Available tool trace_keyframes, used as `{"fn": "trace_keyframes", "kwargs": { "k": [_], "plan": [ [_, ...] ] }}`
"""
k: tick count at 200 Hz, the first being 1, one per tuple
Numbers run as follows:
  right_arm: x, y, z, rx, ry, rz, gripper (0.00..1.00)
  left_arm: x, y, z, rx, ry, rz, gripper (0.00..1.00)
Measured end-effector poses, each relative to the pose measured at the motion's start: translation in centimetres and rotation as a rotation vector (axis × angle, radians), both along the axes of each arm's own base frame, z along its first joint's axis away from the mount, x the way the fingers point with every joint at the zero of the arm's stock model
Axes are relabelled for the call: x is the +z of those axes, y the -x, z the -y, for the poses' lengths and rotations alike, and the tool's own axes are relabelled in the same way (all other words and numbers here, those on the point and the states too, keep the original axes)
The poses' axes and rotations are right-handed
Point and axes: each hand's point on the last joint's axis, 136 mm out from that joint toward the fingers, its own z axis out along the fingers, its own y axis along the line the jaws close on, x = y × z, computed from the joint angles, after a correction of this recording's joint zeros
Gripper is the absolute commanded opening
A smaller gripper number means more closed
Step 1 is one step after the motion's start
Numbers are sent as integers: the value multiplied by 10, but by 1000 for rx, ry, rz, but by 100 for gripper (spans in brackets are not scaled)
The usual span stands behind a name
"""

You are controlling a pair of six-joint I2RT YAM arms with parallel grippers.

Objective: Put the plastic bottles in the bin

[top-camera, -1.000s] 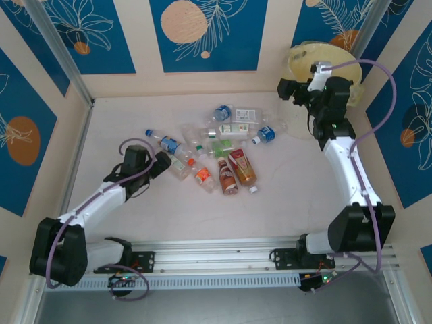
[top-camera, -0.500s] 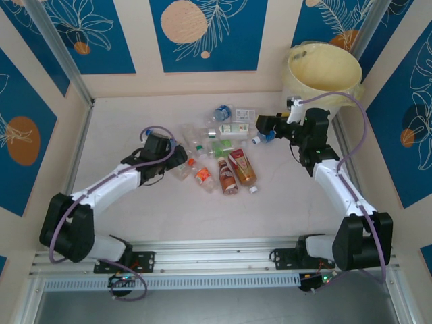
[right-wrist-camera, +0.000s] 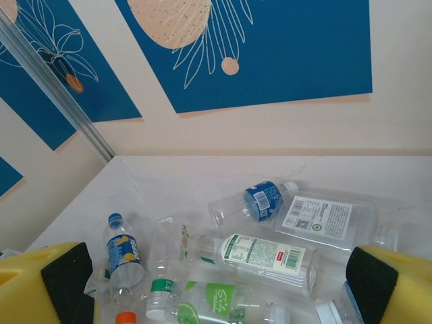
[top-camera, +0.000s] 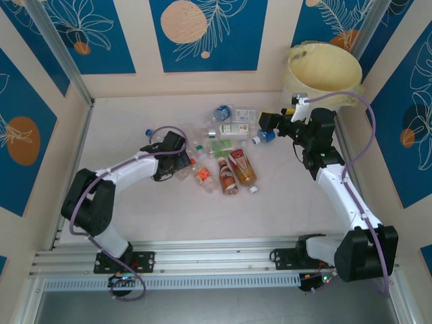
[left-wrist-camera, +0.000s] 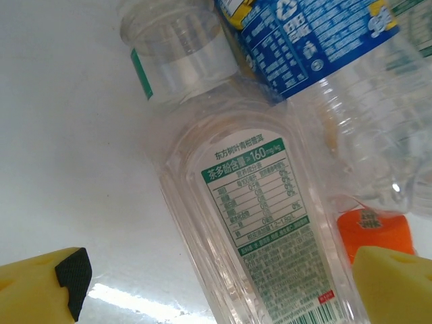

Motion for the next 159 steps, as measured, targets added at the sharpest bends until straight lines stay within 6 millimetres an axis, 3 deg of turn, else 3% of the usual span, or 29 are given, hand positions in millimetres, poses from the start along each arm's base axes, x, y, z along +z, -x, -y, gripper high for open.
{"fn": "trace_keyframes", "kwargs": {
  "k": [86, 159],
  "plan": [
    [-3, 2, 2, -16, 15, -7, 99, -21, -3, 13, 18, 15, -8, 91],
    [-15, -1, 1, -16, 7, -48, 99, -43, 14, 2, 20, -14, -45, 67]
  ]
}}
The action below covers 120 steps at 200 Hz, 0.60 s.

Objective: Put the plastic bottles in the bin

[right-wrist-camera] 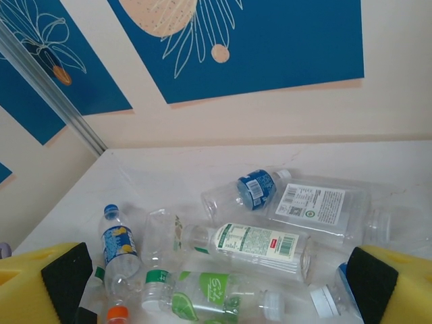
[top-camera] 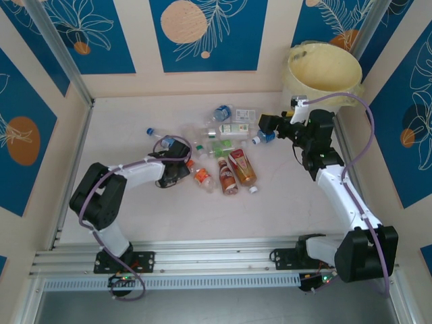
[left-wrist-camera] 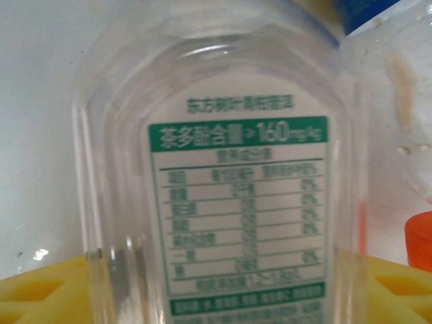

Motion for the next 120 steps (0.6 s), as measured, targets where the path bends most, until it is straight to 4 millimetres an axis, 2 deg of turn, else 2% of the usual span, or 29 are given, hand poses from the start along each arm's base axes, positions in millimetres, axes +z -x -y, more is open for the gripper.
{"fn": "trace_keyframes", "kwargs": {
  "k": [25, 53, 70, 110, 120],
  "plan": [
    [-12, -3, 0, -6, -5, -54, 99, 2, 4, -5, -7, 2, 37, 55],
    [-12, -4, 1, -18, -17, -66, 99, 11, 9, -14, -8, -16, 75, 49],
    [-12, -4, 2, -26, -22, -69, 99, 16, 12, -20, -11, -30, 96, 40],
    [-12, -5, 4, -38, -30, -74, 99, 32, 16, -29, -31, -43, 167, 1],
    [-12, -5, 4, -38, -33, -76, 99, 37, 17, -31, -39, -41, 191, 0]
  ]
}}
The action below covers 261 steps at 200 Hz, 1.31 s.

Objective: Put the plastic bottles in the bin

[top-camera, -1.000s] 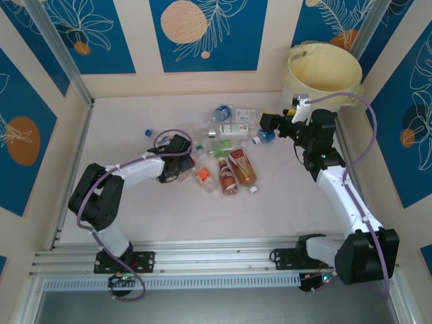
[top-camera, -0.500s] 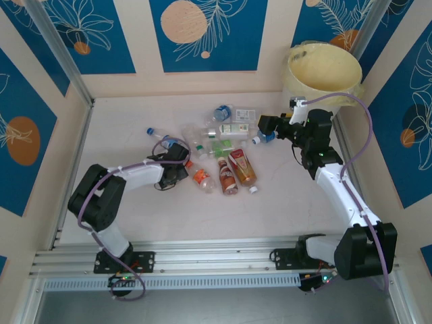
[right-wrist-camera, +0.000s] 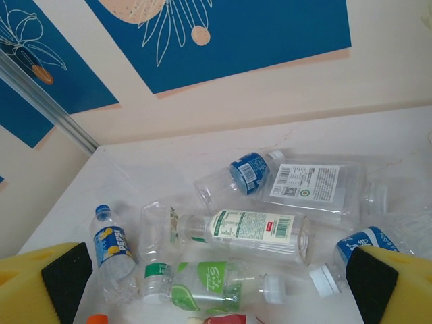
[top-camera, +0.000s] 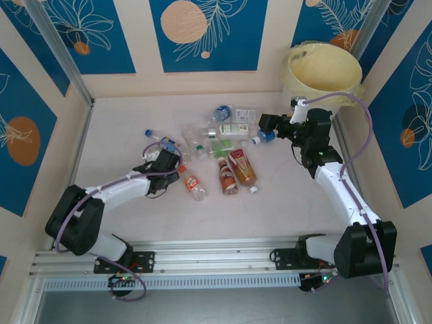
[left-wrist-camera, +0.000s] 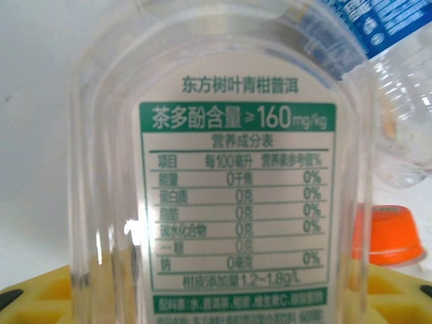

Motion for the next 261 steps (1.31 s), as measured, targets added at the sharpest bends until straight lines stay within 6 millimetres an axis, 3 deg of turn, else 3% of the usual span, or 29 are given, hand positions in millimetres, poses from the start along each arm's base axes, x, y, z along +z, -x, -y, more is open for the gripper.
{"fn": "trace_keyframes", "kwargs": {
  "k": [27, 56, 92, 115, 148, 184, 231, 261],
  "plan": [
    [0, 0, 0, -2, -6, -3, 99, 24, 1, -5, -35, 7, 92, 0],
    [0, 0, -1, -3, -31, -16, 99, 65, -2, -3, -105, 45, 229, 0],
    [13, 3, -9, 29, -103, -31, 99, 144, -4, 48, -383, 251, 474, 0],
    [23, 6, -16, 55, -159, -42, 99, 176, 0, 85, -565, 383, 577, 0],
    [27, 17, -35, 139, -239, -89, 99, 181, 7, 128, -771, 533, 574, 0],
    [40, 27, -71, 286, -318, -119, 100, 190, 9, 165, -935, 676, 552, 0],
    [38, 22, -124, 477, -411, -191, 97, 225, 16, 188, -1071, 756, 612, 0],
    [47, 26, -160, 621, -411, -193, 97, 227, 15, 193, -1083, 767, 608, 0]
  ]
}}
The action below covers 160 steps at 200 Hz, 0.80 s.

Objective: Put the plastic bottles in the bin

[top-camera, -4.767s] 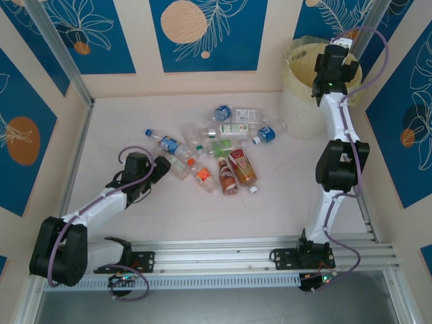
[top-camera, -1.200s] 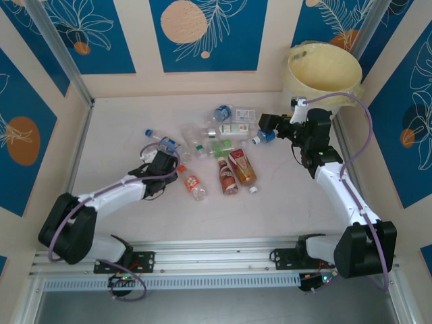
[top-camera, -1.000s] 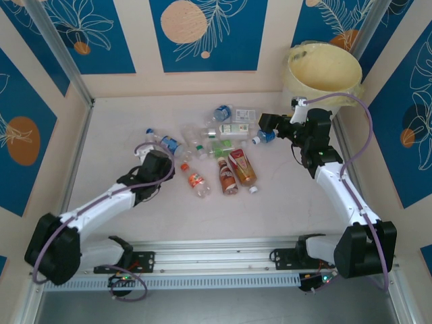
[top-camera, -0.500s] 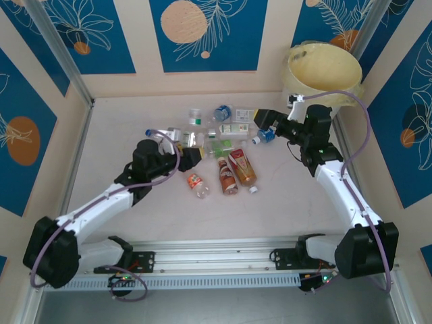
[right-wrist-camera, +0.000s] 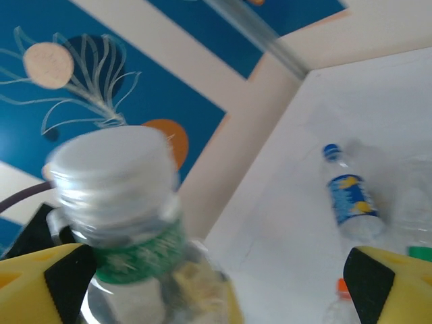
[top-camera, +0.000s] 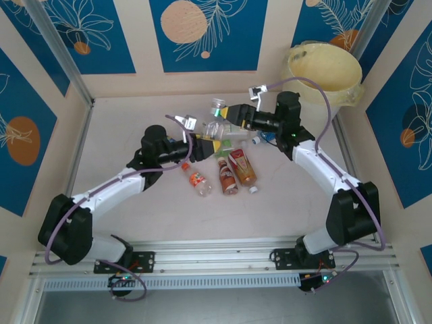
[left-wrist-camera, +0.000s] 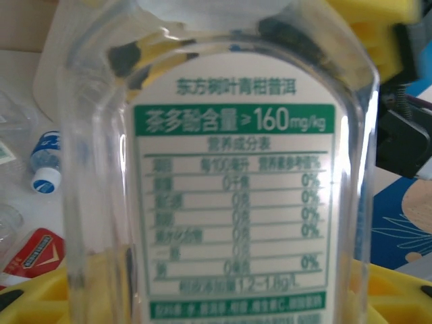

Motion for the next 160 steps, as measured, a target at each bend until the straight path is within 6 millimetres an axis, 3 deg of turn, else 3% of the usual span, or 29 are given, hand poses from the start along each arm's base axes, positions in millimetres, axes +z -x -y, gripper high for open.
{"fn": "trace_keyframes", "kwargs": {
  "k": [46, 73, 115, 124, 143, 151, 160],
  "plan": [
    [25, 18, -23, 93, -52, 111, 93, -9, 2, 7, -27, -15, -20, 0],
    [24, 14, -23, 79, -50, 121, 65, -3, 2, 8, -35, -7, -9, 0],
    [7, -3, -28, 51, -20, 59, 38, -10, 4, 12, -64, -24, -33, 0],
    [5, -3, -29, 52, -13, 41, 31, -12, 3, 13, -64, -30, -35, 11],
    [5, -3, -28, 52, -5, 38, 20, -12, 3, 13, -65, -39, -34, 23],
    [5, -3, -28, 51, -2, 39, 14, -12, 3, 13, -65, -40, -32, 34],
    [4, -2, -27, 48, 6, 39, 3, -12, 3, 13, -66, -43, -31, 54]
  ]
}}
